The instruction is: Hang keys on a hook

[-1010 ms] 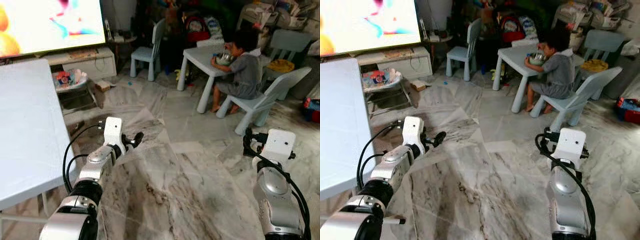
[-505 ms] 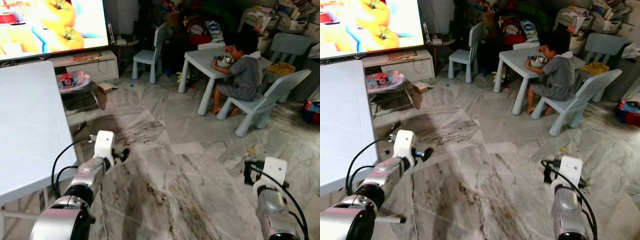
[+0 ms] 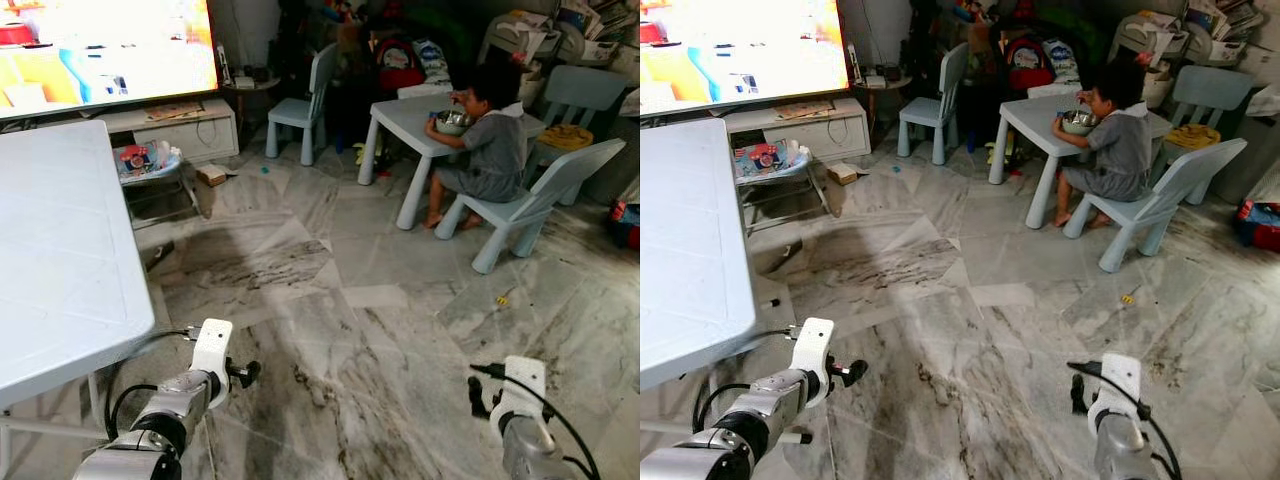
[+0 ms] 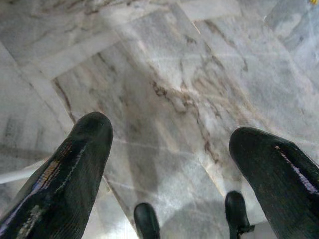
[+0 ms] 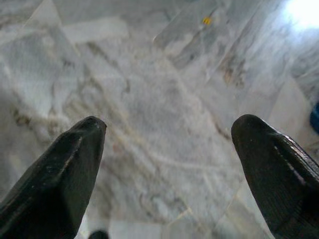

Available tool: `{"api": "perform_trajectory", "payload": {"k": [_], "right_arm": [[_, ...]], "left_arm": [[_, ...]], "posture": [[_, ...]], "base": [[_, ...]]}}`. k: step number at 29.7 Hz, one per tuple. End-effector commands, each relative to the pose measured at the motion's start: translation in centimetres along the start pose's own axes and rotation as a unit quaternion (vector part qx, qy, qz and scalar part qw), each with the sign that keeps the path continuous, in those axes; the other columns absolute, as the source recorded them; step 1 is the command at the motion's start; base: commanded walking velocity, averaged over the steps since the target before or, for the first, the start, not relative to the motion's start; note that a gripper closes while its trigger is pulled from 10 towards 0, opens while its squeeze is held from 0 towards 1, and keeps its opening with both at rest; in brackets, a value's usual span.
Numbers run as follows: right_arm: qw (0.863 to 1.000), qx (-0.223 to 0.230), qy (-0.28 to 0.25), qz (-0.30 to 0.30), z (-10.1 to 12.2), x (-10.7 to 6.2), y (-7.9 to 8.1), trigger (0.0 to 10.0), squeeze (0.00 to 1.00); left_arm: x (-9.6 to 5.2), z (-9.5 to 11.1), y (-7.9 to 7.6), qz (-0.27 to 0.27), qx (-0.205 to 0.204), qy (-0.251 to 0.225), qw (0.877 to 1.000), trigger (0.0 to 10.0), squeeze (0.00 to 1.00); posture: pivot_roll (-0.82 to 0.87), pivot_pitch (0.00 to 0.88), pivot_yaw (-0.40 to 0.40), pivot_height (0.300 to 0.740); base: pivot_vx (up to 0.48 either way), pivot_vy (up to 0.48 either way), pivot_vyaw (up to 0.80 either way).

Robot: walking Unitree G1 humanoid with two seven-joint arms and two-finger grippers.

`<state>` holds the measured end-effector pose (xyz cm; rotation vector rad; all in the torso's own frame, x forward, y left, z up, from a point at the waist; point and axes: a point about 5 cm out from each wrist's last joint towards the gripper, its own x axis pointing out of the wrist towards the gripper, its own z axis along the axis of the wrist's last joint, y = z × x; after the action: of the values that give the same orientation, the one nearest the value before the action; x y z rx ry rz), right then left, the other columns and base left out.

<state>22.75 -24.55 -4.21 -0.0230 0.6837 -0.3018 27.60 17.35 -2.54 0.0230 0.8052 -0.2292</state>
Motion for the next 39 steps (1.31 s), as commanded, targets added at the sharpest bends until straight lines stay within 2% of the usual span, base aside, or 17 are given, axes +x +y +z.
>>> {"api": "perform_trajectory", "payload": {"k": [1, 3, 5, 14, 20, 30, 39], "right_arm": [[1.0, -0.013, 0.019, -0.001, -0.9, -0.2, -0.1, 10.0, 0.0], [0.999, -0.018, 0.031, -0.002, -1.5, -0.3, 0.0, 10.0, 0.0], [0.999, -0.001, 0.041, -0.008, -2.0, -0.4, -0.1, 10.0, 0.0], [0.998, -0.03, 0.058, 0.0, -2.6, -0.6, -0.1, 10.0, 0.0], [0.997, -0.035, 0.069, -0.002, -3.0, -0.7, -0.5, 10.0, 0.0], [0.996, -0.037, 0.075, -0.004, -2.9, -0.6, -1.1, 10.0, 0.0], [0.996, 0.021, 0.089, -0.017, -3.3, -0.7, -1.6, 10.0, 0.0]], "left_arm": [[0.0, -1.3, -0.3, -0.002, 0.008, 0.026, 1.0, 10.0, 0.0], [0.0, -2.0, -0.6, -0.005, 0.017, 0.037, 0.999, 10.0, 0.0], [0.0, -2.4, -0.9, -0.004, 0.018, 0.04, 0.999, 10.0, 0.0], [0.1, -4.0, -2.1, -0.016, 0.03, 0.061, 0.998, 10.0, 0.0], [0.0, -4.3, -2.1, -0.013, 0.036, 0.066, 0.997, 10.0, 0.0], [-0.1, -4.2, -1.4, -0.002, 0.036, 0.068, 0.997, 10.0, 0.0], [0.0, -4.1, -1.7, 0.002, 0.043, 0.069, 0.997, 10.0, 0.0]], "posture": [[0.04, 0.0, -0.073, 0.74], [0.04, 0.0, -0.073, 0.74], [0.04, 0.0, -0.075, 0.74], [0.03, 0.0, -0.072, 0.74], [0.03, 0.0, -0.07, 0.74], [0.03, 0.0, -0.069, 0.74], [0.04, 0.0, -0.078, 0.74]], "base": [[0.0, 0.0, 0.0], [0.0, 0.0, 0.0], [0.0, 0.0, 0.0], [0.0, -0.095, 0.0], [0.0, -0.48, 0.0], [0.0, -0.045, 0.0], [0.0, 0.0, 0.0]]}}
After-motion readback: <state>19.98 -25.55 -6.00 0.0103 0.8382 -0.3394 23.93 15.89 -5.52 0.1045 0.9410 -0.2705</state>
